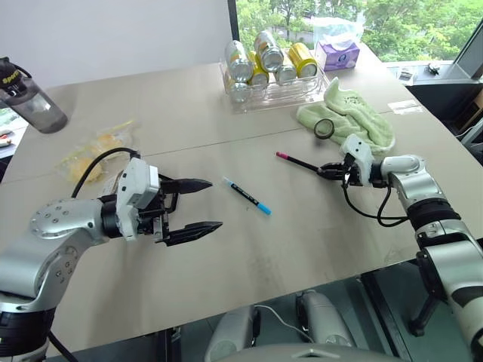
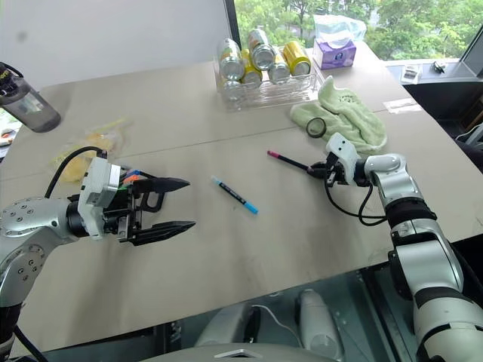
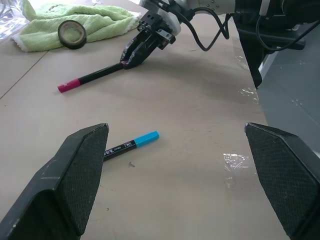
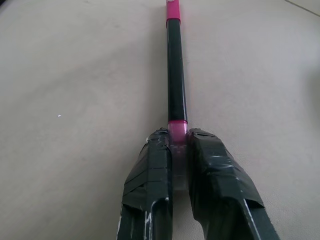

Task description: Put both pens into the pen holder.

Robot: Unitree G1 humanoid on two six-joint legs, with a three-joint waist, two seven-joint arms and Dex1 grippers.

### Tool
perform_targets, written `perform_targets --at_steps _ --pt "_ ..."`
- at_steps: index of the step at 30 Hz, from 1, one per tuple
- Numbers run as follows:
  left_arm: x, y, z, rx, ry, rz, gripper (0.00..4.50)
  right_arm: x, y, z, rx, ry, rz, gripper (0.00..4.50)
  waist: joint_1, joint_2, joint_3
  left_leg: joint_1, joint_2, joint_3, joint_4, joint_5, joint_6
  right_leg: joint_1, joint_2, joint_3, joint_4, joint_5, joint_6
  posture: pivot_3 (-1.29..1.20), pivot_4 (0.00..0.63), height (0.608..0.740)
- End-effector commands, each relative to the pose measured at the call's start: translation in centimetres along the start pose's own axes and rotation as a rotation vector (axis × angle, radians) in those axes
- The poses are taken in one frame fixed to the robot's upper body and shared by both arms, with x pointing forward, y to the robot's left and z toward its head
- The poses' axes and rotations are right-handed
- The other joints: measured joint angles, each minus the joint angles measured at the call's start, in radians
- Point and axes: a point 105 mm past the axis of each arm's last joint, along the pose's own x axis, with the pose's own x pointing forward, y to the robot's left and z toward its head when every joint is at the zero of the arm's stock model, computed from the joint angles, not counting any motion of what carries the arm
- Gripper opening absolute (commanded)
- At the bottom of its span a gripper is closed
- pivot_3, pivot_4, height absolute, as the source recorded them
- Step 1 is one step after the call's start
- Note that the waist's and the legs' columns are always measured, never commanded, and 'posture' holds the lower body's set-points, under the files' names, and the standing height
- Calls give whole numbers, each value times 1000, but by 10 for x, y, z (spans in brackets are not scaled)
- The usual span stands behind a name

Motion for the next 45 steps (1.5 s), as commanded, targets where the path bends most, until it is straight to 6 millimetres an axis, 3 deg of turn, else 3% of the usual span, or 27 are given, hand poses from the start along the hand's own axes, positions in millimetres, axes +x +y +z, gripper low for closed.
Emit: perform_targets --at_steps 1,7,12,18,25,28,31,36,38,39,41,45 --pt "-1 2 6 28 -16 12 4500 -3 10 -3 -14 -18 45 28 0 0 0 0 0 0 0 0 0 0 0 0 0 0 0 0 150 739" --pt "17 36 0 -113 -131 287 4500 -10 26 23 -37 -195 7 28 5 0 0 -1 0 0 1 0 0 0 0 0 0 0 0 0 150 739" --pt "39 70 9 -259 -285 538 4500 -13 55 55 -2 -348 -6 28 9 -1 0 -1 0 0 4 0 0 0 0 0 3 0 0 0 150 739" --pt "61 75 35 -458 -531 492 4500 -13 82 95 -2 -517 -9 28 11 -1 -1 -1 -1 0 5 0 0 -1 0 1 4 0 0 0 150 739" --pt "74 66 54 -599 -691 348 4500 -12 101 115 -27 -588 55 28 12 -2 -1 -1 -1 0 5 0 0 -1 0 0 4 0 0 0 150 739" --pt "82 61 55 -616 -704 320 3656 -12 105 118 -38 -596 80 0 14 -2 -1 -1 -1 0 6 0 0 0 0 0 4 0 0 0 150 739" --pt "89 57 59 -627 -730 305 2100 -12 106 119 -46 -598 94 0 16 -2 -1 -1 -1 0 6 0 0 0 0 0 4 0 0 0 150 739" --pt "90 51 68 -598 -761 278 34 -11 108 117 -41 -585 118 0 22 -2 -1 -1 -1 0 6 0 0 -1 0 1 4 0 0 0 150 739" --pt "89 50 73 -571 -766 285 0 -10 106 115 -36 -570 108 1017 23 -2 -1 -1 -1 0 6 0 0 0 0 1 4 0 0 0 150 739" --pt "88 50 75 -557 -768 291 0 -9 104 113 -23 -558 94 1210 23 -2 -1 -1 -1 0 6 0 0 0 0 1 4 0 0 0 150 739" --pt "88 49 79 -487 -741 308 0 -9 99 108 -11 -529 74 2061 24 -2 -1 -1 -1 0 6 0 0 0 0 1 4 0 0 0 150 739" --pt "84 57 81 -264 -647 440 0 -23 76 94 39 -515 1 2061 27 -2 -1 -1 -2 1 6 0 0 0 0 1 4 0 0 0 150 739"
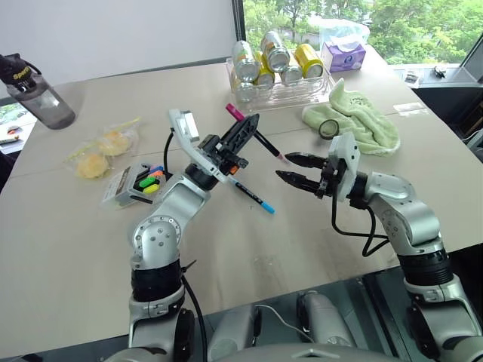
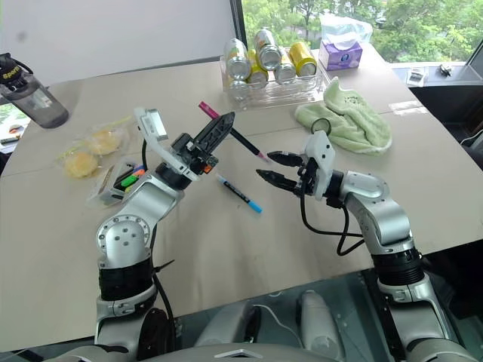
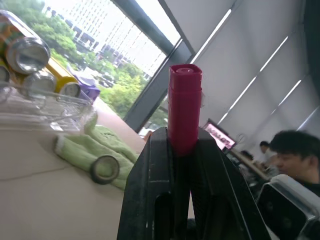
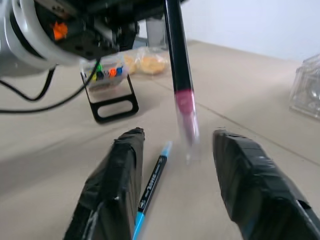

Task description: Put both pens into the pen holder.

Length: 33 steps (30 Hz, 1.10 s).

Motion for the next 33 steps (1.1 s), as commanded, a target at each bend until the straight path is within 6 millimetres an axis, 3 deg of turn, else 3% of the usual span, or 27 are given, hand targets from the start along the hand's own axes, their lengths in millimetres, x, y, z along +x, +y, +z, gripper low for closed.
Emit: perform_targets --at_steps 1,3,6,8,10,14,24,33 --pt "4 -3 19 286 -29 36 0 -22 -24 9 -7 -32 -85 2061 1 0 0 0 0 0 0 0 0 0 0 0 0 0 0 0 150 739" --pt "4 12 27 594 41 152 0 -40 -35 4 -7 3 -115 2061 2 0 0 0 0 0 0 0 0 0 0 0 0 0 0 0 150 739" --pt "-3 29 47 1090 131 294 0 -60 -37 3 -2 40 -60 2061 2 0 0 0 0 1 -2 0 0 0 0 1 -1 0 0 0 150 739" --pt "-10 29 52 1390 225 308 0 -72 -41 7 16 48 -39 2061 -4 0 1 1 0 3 -5 0 0 -1 1 2 -2 0 0 0 150 739" --pt "-14 25 53 1532 282 306 0 -81 -46 15 19 49 -29 2061 -3 -1 1 1 1 4 -6 0 0 -2 1 4 -2 0 0 0 150 739" --pt "-16 13 46 1571 316 311 0 -87 -56 23 9 51 -29 2061 2 -1 1 -1 1 4 -5 0 1 -3 0 4 -3 0 0 0 150 739" --pt "-36 16 39 1432 427 414 0 -78 -64 30 -33 31 6 2061 0 -1 1 -2 1 4 -4 0 1 -3 0 3 -2 0 0 0 150 739" --pt "-58 19 34 1372 546 464 0 -70 -52 34 0 4 144 2061 2 -1 1 -2 1 3 -3 0 1 -3 0 2 -2 0 0 0 150 739"
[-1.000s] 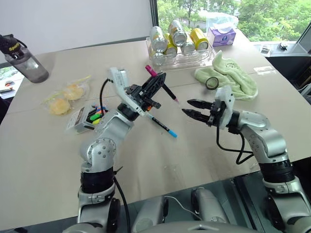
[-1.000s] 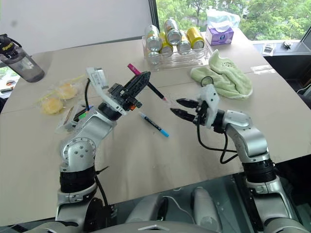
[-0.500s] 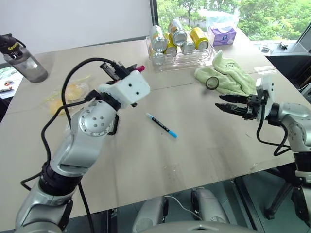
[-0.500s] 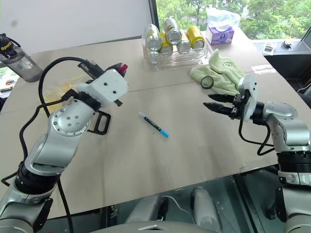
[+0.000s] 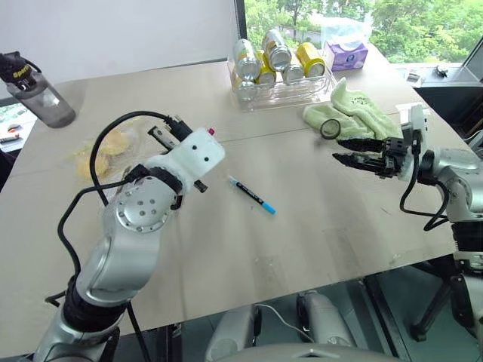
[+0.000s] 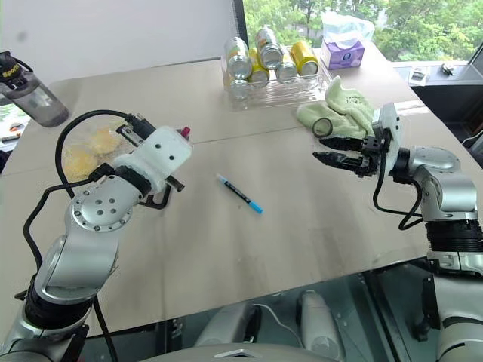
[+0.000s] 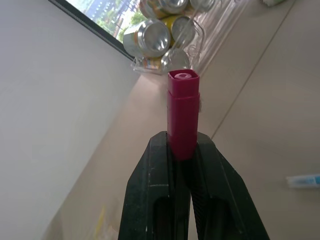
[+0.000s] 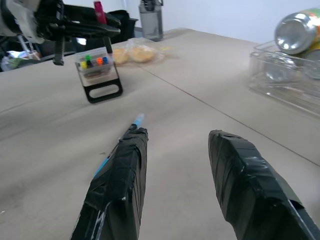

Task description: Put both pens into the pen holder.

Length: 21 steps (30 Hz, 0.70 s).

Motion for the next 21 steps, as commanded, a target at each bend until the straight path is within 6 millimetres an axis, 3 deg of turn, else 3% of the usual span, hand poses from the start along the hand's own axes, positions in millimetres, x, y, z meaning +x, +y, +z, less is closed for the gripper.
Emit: perform_targets --at_steps 1,21 --pt "-10 15 8 28 -19 55 0 6 4 13 -31 -29 55 2061 0 0 0 0 0 0 0 0 0 0 0 0 0 0 0 0 150 739" --pt "-25 27 6 83 59 68 0 15 3 16 -29 -39 150 2061 -2 0 0 0 0 -1 0 0 0 0 0 -1 0 0 0 0 150 739"
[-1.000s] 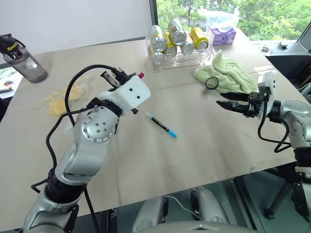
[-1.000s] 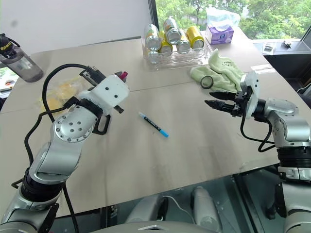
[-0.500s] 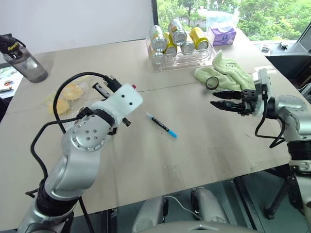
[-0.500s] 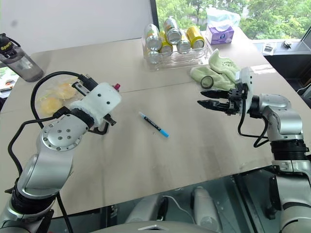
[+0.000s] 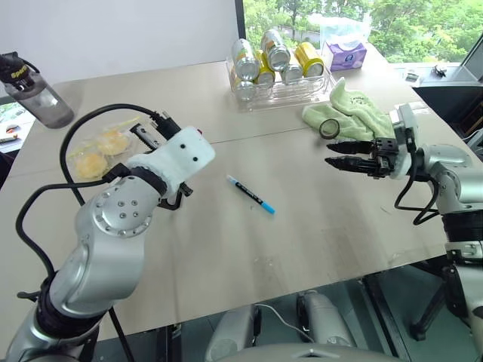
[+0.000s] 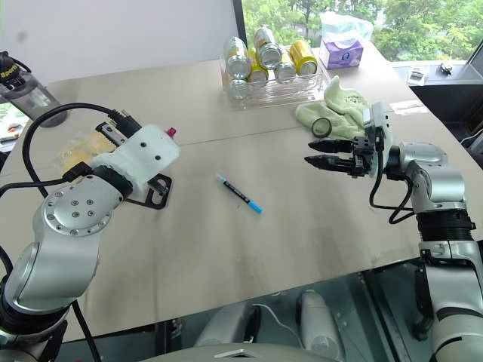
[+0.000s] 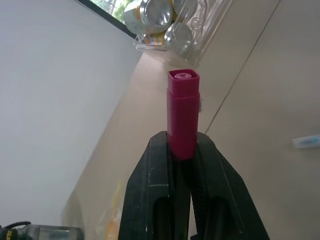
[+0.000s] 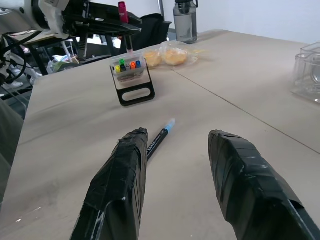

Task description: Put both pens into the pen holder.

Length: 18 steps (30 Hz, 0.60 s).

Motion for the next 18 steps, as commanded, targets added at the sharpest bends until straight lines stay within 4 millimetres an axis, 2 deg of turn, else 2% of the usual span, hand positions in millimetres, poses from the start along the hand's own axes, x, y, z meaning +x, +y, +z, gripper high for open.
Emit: perform_targets --at_steps 1,7,18 --pt "-8 11 3 8 -7 63 0 2 0 13 -60 -20 31 2061 1 0 0 0 0 0 0 0 0 0 0 0 0 0 0 0 150 739" --pt "-9 6 -2 12 7 56 0 1 -1 13 -68 -26 27 2061 1 0 0 0 0 0 0 0 0 0 0 0 0 0 0 0 150 739" --pt "-1 9 -15 19 41 85 0 -6 -2 10 -87 -32 -25 2061 1 0 0 0 0 0 0 0 0 0 0 0 0 0 0 0 150 739"
